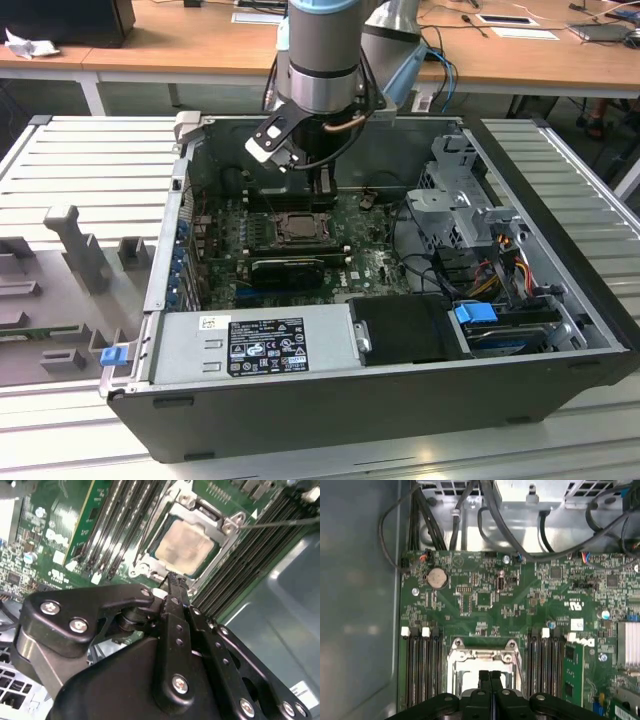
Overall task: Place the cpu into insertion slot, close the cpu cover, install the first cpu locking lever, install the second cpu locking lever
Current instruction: 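Close the cpu cover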
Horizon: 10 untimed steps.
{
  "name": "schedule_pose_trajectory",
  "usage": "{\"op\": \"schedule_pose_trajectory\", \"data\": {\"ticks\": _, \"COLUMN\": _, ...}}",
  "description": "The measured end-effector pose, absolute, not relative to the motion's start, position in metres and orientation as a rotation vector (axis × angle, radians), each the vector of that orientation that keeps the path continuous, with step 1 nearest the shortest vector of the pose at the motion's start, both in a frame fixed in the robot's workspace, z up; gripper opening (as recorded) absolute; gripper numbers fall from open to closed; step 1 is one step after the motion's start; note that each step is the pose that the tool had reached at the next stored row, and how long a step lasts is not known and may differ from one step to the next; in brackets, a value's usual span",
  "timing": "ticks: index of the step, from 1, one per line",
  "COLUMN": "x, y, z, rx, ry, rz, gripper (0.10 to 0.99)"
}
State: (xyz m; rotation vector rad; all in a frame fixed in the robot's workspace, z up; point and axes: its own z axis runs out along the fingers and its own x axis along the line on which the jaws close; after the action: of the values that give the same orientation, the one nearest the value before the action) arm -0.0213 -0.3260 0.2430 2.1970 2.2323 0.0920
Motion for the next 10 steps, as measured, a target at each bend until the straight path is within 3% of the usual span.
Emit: {"op": "schedule_pose_trajectory", "data": {"ticks": 10, "x": -0.038, "y": -0.326, "z": 0.243, "rx": 2.197, "ry": 2.232, "rz": 0.092, "gripper": 0.106}}
